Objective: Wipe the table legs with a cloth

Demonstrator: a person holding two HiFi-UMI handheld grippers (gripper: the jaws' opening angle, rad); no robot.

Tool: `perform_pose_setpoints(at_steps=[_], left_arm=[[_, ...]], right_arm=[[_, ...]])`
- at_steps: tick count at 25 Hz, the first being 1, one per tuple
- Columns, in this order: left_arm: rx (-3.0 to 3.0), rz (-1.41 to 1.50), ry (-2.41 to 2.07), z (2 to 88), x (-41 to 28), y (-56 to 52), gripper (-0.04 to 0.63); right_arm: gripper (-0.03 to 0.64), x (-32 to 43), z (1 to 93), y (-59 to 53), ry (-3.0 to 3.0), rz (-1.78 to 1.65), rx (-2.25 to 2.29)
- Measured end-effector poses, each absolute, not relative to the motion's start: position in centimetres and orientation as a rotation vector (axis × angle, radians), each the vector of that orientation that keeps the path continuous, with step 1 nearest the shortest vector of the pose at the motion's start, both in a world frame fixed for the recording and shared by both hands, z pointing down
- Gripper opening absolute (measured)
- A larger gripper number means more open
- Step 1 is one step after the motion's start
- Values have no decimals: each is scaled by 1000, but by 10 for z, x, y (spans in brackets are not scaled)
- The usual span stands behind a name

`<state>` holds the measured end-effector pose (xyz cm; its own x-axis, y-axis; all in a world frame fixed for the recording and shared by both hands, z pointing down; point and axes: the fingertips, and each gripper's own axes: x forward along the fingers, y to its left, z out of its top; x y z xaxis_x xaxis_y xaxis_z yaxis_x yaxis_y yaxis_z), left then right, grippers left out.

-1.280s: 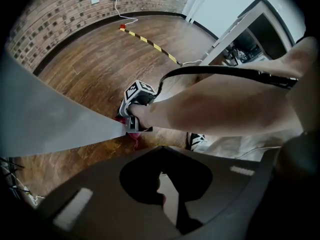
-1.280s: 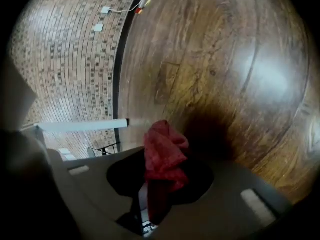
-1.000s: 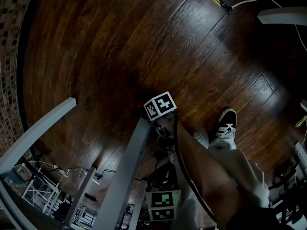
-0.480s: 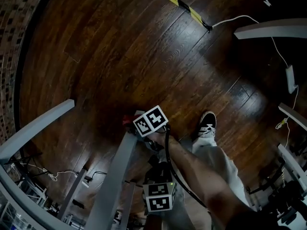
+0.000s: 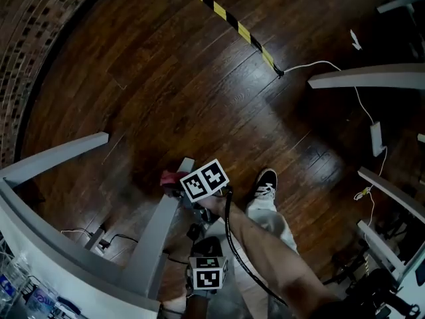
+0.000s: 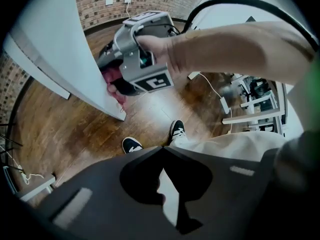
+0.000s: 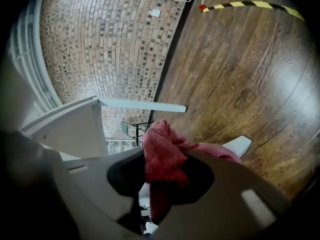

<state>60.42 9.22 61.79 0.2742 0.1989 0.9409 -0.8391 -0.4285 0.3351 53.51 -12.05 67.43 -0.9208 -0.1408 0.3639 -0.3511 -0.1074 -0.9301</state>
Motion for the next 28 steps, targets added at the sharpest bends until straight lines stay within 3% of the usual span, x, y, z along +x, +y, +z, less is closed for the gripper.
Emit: perform_pose_setpoints(at_steps=[21, 28], left_arm=[[1470, 1317, -696, 486, 566, 144, 2], [1506, 1271, -748, 438, 582, 135, 2]], right_arm=[[83, 538, 422, -115, -2113, 2101, 460], [84, 551, 355, -117, -2113, 2050, 372]])
